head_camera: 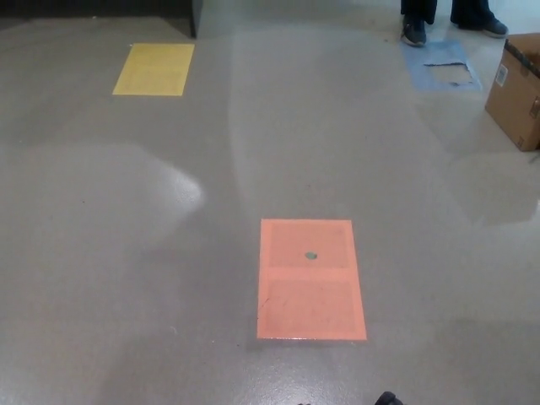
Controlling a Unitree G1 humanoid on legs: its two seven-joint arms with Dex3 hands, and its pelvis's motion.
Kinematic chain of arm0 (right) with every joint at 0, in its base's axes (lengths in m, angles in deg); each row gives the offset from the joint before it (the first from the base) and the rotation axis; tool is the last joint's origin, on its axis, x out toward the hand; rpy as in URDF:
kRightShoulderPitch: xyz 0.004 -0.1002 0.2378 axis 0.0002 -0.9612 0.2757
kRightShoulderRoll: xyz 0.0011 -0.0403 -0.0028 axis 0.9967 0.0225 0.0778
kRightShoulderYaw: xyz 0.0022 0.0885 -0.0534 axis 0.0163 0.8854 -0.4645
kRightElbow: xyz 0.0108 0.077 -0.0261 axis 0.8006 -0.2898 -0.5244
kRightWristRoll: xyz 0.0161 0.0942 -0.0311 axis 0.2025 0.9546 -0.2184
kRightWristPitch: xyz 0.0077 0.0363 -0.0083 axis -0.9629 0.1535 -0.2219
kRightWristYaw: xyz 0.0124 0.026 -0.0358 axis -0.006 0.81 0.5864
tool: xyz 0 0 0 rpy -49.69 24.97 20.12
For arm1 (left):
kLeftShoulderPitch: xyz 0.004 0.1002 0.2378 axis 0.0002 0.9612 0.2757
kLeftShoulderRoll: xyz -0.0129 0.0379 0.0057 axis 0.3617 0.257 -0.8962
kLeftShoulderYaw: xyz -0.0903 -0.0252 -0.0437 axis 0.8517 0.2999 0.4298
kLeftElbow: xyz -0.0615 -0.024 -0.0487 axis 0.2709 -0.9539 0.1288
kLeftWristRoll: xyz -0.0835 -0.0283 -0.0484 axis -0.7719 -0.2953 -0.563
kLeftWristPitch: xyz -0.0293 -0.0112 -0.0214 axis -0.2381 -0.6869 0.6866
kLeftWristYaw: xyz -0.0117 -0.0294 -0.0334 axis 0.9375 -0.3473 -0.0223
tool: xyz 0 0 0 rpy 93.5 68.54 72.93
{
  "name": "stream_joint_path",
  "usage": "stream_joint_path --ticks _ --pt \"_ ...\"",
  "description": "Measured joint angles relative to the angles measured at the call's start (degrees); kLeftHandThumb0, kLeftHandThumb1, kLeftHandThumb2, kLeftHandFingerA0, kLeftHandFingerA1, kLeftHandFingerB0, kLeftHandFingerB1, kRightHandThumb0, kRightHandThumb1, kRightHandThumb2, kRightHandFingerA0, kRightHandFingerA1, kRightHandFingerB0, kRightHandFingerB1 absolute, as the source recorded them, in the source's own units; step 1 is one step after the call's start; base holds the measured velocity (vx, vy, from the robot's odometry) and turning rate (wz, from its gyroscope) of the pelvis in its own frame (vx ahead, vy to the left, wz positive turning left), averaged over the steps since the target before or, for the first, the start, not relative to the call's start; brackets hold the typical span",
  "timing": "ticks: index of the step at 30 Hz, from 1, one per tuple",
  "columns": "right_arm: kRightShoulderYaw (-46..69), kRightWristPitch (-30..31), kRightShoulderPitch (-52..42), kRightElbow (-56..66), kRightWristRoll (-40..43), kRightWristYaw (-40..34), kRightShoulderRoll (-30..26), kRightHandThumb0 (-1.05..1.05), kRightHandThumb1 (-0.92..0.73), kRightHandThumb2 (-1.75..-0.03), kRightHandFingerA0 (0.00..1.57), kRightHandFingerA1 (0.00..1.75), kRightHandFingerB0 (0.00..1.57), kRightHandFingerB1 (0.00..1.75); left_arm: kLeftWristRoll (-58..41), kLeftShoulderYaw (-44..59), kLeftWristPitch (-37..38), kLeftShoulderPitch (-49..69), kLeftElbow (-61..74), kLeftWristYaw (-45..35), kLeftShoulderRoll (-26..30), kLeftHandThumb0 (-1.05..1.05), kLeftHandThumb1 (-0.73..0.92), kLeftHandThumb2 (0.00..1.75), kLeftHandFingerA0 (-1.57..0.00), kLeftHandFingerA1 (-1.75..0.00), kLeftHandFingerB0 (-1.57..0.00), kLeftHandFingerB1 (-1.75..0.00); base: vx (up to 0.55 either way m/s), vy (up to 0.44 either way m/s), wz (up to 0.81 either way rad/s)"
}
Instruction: A phone stand is kept on the floor and the robot uses both its hands to grab it and uses its left hand to extend the phone stand by pulling it upwards
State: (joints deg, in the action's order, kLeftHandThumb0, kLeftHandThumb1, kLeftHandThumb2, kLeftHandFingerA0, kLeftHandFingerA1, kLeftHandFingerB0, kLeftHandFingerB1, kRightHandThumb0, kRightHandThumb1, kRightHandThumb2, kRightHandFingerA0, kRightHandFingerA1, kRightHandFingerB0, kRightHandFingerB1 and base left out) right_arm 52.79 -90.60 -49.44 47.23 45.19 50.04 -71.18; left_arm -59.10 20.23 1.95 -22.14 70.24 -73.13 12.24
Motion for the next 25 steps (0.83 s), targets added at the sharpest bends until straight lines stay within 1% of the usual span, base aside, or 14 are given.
stream_joint_path --ticks 1,5,6,13,14,16,17,20,22,25 --pt "0.24 -0.66 0.40 -0.41 0.13 -0.01 0.12 -0.87 -0.71 -0.69 0.00 0.27 0.00 0.13 0.02 0.22 0.69 -0.24 -0.45 -0.21 0.04 -0.39 0.32 0.99 0.00 -0.48 0.00 -0.46 0.00 0.000 0.00" --pt "1.20 -3.20 0.85 -0.80 0.32 -0.29 0.53 -0.87 -0.71 -0.69 0.00 0.27 0.00 0.13 0.35 0.98 3.55 -1.01 -2.20 -0.89 0.07 -0.39 0.32 0.99 0.00 -0.48 0.00 -0.46 0.00 0.000 0.00" --pt "1.36 -3.75 0.91 -0.92 0.33 -0.36 0.63 -0.87 -0.72 -0.72 0.00 0.25 0.00 0.07 0.43 1.16 4.16 -1.13 -2.61 -1.06 0.07 -0.39 0.33 0.99 0.00 -0.49 0.00 -0.46 0.00 0.000 0.00" --pt "2.84 -7.42 1.61 -2.53 -0.31 -1.16 0.79 -0.88 -0.74 -0.69 0.00 0.26 0.00 0.07 0.70 1.93 8.07 -1.48 -3.38 -2.30 0.06 -0.39 0.33 0.99 0.00 -0.49 0.00 -0.46 0.00 0.000 0.00" --pt "2.90 -7.70 1.69 -2.65 -0.37 -1.21 0.80 -0.88 -0.58 -1.00 0.03 0.11 0.00 0.14 0.73 1.99 8.39 -1.53 -3.47 -2.39 0.06 -0.39 0.34 0.99 0.00 -0.49 0.00 -0.46 0.00 0.000 0.00" --pt "3.21 -8.06 1.78 -2.53 -0.89 -1.52 0.87 -0.89 -0.59 -1.02 0.03 0.12 0.00 0.14 0.70 2.08 9.06 -1.84 -3.53 -2.76 0.04 -0.39 0.33 0.99 0.00 -0.49 0.00 -0.46 0.00 0.000 0.00" --pt "3.41 -8.07 1.78 -2.16 -1.35 -1.74 0.91 -0.91 -0.61 -1.02 0.02 0.09 0.00 0.11 0.60 2.06 9.25 -1.98 -3.49 -2.96 0.01 -0.39 0.35 0.99 0.00 -0.49 0.00 -0.46 0.00 0.000 0.00" --pt "3.68 -8.16 1.76 -1.55 -2.18 -2.18 0.96 -0.91 -0.59 -1.00 0.02 0.10 0.00 0.09 0.56 2.07 9.76 -2.14 -3.52 -3.40 -0.05 -0.39 0.36 1.00 0.00 -0.49 0.00 -0.46 0.00 0.000 0.00" --pt "3.68 -8.27 1.78 -1.46 -2.61 -2.42 1.04 -0.91 -0.58 -1.01 0.02 0.14 0.00 0.10 0.62 2.17 10.49 -2.44 -4.04 -3.51 -0.18 -0.39 0.36 1.00 0.00 -0.49 0.00 -0.47 0.00 0.000 0.00" --pt "3.74 -8.45 1.83 -1.45 -3.01 -2.74 1.10 -0.91 -0.58 -1.01 0.02 0.14 0.00 0.10 0.75 2.28 11.03 -2.82 -4.53 -3.57 -0.27 -0.39 0.36 1.00 0.00 -0.49 0.00 -0.47 0.00 0.000 0.00"
